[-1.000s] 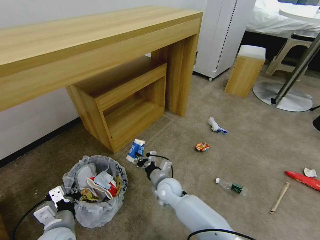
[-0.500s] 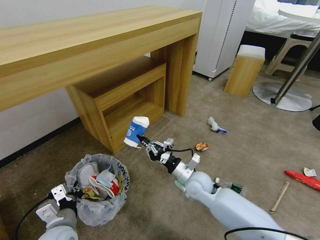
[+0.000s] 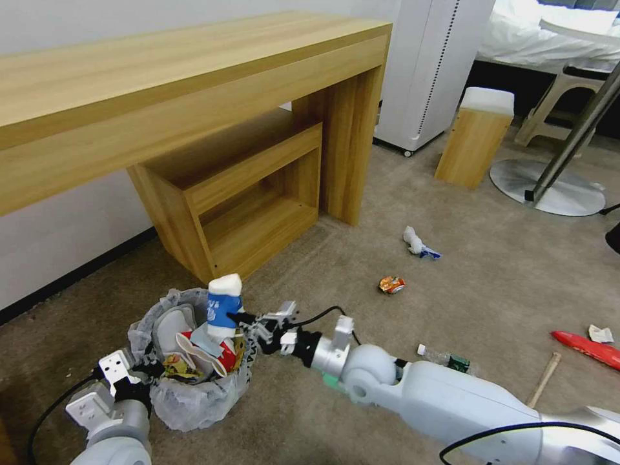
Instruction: Pick up the trash bin and place the garbage on the floor into it.
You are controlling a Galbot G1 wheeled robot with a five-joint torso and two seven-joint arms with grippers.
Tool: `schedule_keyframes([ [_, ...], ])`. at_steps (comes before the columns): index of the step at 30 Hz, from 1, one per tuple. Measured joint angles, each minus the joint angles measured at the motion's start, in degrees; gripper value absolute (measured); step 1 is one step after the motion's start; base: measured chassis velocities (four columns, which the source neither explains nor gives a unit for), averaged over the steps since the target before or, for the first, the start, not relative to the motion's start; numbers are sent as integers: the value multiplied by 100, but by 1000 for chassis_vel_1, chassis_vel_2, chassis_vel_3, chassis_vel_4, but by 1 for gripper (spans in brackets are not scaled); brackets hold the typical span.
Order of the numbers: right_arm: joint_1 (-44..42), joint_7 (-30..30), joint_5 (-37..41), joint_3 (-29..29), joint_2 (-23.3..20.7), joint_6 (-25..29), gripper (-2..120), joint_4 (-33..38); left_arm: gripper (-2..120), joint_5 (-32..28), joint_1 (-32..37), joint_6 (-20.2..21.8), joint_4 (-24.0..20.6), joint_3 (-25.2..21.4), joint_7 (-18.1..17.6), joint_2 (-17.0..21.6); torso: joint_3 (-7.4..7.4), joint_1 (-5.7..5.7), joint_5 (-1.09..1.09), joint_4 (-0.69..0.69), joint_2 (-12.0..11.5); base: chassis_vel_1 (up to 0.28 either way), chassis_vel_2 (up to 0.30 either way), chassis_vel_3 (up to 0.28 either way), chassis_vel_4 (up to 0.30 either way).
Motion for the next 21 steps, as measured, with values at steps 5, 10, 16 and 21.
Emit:
schedule_keyframes([
  [5, 136, 309, -8, -366, 228, -166, 0, -138, 0, 5, 9, -18, -38, 0, 13, -31, 0, 0, 0, -1, 0, 0, 0, 0, 0],
  [10, 181, 590, -26, -534, 442, -268, 0, -309, 0, 17, 33, -58, -40, 4, 31, -44, 0, 0, 0, 0, 0, 0, 0, 0, 0],
  [16, 218, 961, -21, -580, 739, -402, 0, -554, 0, 30, 77, -88, -66, 12, 55, -43, 0, 0, -1, -1, 0, 0, 0, 0, 0],
  [21, 268, 1289, -1, -596, 978, -548, 0, -658, 0, 44, 93, -95, -83, 27, 64, -43, 0, 0, -1, -1, 0, 0, 0, 0, 0],
])
